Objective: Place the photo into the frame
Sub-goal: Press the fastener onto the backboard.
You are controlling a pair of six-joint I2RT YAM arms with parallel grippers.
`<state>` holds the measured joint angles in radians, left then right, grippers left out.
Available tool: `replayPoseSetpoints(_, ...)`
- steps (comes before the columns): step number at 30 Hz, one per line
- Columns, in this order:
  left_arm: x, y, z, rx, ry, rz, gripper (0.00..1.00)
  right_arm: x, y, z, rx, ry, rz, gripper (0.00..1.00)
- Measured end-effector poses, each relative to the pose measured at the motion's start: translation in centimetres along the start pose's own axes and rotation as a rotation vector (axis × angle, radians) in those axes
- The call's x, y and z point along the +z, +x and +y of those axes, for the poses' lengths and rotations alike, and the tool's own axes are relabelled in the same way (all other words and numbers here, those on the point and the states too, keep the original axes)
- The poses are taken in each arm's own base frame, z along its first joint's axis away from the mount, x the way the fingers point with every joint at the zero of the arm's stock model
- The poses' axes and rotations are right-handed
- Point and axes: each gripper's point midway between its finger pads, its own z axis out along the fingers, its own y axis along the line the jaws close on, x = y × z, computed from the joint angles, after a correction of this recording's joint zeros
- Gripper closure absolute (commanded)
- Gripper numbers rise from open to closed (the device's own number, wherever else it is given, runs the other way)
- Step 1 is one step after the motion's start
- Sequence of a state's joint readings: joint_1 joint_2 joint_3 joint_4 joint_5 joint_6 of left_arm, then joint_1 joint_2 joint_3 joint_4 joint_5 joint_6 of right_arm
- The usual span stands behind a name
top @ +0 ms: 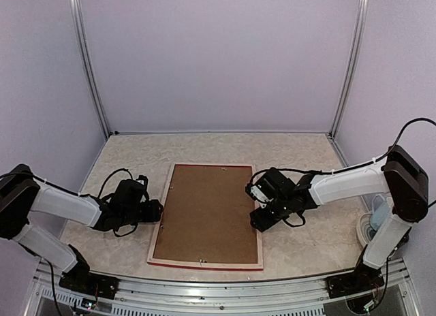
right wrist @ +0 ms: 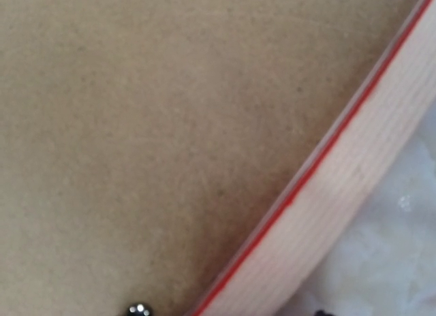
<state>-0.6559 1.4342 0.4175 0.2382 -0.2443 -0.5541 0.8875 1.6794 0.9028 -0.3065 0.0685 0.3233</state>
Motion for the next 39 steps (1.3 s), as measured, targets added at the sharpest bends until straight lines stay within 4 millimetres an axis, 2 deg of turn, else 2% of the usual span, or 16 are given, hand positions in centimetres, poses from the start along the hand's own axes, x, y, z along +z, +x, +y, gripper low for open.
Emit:
replayPoseSetpoints(5, 0.1, 0.0, -0.2, 0.0, 0.007, -0.001, 0.42, 0.1, -0.1, 0.1, -0.01, -0.005, 0.003, 0.49)
replayPoseSetpoints(11, 0.2, -0.1, -0.3, 0.001, 0.011, 0.0, 0.45, 0.1, -0.2, 0.3, -0.027, -0.01, 0.01, 0.65)
replayPoseSetpoints(23, 0.4, 0.0, -0.5, 0.002, 0.018, 0.007, 0.46, 0.2, -0.7, 0.0, -0.025, 0.012, 0.017, 0.69)
replayPoseSetpoints(29, 0.4, 0.0, -0.5, 0.002, 0.019, 0.008, 0.46, 0.2, -0.7, 0.3, -0.052, 0.005, 0.027, 0.43)
replayPoseSetpoints(34, 0.4, -0.1, -0.6, 0.003, 0.019, 0.008, 0.46, -0.2, -0.7, 1.0, -0.067, -0.017, 0.031, 0.37)
replayPoseSetpoints(39, 0.4, -0.1, -0.6, 0.004, 0.019, 0.008, 0.46, -2.3, -3.3, 1.5, -0.081, -0.029, -0.032, 0.32)
